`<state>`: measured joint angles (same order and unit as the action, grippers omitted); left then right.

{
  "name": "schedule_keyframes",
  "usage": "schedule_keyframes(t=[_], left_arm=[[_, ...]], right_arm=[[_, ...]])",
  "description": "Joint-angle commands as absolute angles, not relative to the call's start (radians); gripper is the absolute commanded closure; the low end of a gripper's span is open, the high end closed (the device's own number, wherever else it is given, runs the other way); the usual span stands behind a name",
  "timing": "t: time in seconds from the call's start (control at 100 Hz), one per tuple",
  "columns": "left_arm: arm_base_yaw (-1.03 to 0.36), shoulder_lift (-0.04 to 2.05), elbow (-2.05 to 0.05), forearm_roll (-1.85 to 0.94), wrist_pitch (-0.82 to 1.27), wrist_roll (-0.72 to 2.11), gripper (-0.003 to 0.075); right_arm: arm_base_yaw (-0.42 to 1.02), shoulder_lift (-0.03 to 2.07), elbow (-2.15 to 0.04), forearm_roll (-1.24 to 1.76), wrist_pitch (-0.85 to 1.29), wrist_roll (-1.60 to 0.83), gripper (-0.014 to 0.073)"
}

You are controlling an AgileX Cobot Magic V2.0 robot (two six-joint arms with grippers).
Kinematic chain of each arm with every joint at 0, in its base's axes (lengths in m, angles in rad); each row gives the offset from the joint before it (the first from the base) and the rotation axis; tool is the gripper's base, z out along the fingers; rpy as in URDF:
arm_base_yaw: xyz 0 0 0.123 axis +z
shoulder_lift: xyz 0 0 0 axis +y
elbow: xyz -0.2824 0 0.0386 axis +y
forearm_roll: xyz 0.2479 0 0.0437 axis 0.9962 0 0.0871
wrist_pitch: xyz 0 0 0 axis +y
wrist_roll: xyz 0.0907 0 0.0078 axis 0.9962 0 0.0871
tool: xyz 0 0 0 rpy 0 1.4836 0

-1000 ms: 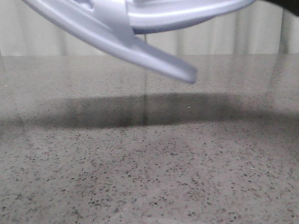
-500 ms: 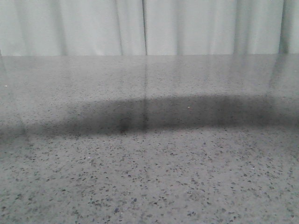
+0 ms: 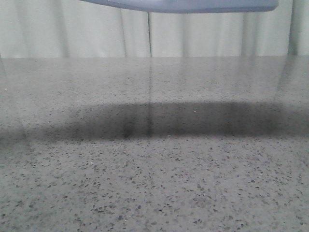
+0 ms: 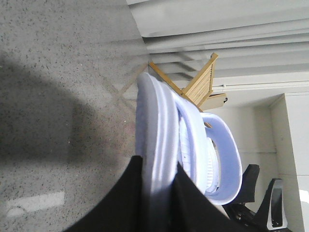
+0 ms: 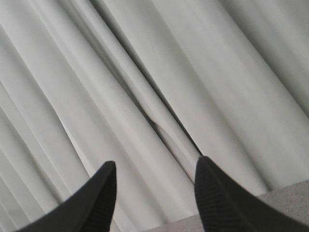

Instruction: Insert blue slippers together front up

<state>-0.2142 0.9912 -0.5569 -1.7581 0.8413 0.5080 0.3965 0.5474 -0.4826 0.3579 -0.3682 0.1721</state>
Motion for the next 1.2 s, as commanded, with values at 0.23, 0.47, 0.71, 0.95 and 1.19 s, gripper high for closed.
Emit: schedule_keyframes(t=[0.23,0.47,0.71,0.95,1.19], left_arm=[[-0.224,0.995,-0.59,-1.823,0.835,0.51,0.0704],[-0.224,1.108,-0.59,-1.814,0.844,0.57,0.0704],[-0.224,1.243,-0.59,-1.814,0.886,0.617,0.0704],[-0.222,1.344,-0.59,-1.834,0.882,0.667,0.0704],[-0.222,1.372,-0.59,-1.834,0.863,0.682,0.0704]], right_arm=[[0.386,0.546,-0.517,0.347,-0.443,0.147,0.0284],[0.386,0.546,-0.517,0.347,-0.438,0.147,0.0284],[0.386,0.546,-0.517,0.347,-0.432,0.147,0.0284],[0.386,0.546,-0.517,0.347,-0.428,0.145,0.0284],[0.386,0.546,-0.517,0.347,-0.428,0.124,0.0284]])
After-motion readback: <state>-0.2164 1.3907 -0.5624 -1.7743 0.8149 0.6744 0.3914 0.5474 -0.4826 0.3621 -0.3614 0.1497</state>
